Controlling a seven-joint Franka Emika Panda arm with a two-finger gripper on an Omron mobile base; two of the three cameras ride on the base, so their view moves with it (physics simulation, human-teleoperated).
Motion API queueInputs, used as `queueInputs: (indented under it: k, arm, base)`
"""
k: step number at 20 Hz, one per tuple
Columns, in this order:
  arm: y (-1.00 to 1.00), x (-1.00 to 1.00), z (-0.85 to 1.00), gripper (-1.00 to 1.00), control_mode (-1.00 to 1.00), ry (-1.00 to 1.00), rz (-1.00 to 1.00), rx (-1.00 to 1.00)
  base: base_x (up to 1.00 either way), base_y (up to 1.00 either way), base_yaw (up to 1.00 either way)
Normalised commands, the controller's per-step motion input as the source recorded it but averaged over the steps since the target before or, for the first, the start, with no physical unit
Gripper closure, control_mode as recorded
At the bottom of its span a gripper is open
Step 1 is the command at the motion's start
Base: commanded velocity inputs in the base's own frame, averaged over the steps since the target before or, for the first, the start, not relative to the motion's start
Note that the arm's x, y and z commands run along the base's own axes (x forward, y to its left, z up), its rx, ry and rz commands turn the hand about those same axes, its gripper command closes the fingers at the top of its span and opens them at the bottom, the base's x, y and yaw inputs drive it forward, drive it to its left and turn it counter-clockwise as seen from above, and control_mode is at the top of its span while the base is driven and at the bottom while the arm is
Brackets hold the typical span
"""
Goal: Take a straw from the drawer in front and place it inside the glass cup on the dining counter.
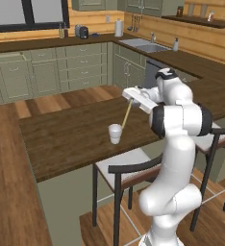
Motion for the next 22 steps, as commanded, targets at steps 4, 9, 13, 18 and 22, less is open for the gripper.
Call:
queueInputs:
  k: [4,9,13,18,22]
  arm:
    - [0.0,0.3,-0.12,1.0,-1.0,0.0,0.0,0.0]
    - [0.0,0.39,-0.17,1.0,-1.0,0.01,0.0,0.0]
    - [0.0,0.28,-0.23,1.0,-1.0,0.04,0.0,-0.06]
    - [0.06,0.13,-0.2,1.0,-1.0,0.05,0.0,-0.08]
    - [0.15,0.21,-0.11,1.0,-1.0,0.03,0.0,-0.07]
  base:
    - [0.0,0.0,0.0]
    - [0.0,0.0,0.0]
    - [0.0,0.0,0.0]
    - [0.0,0.0,0.0]
    - [0.0,0.0,0.0]
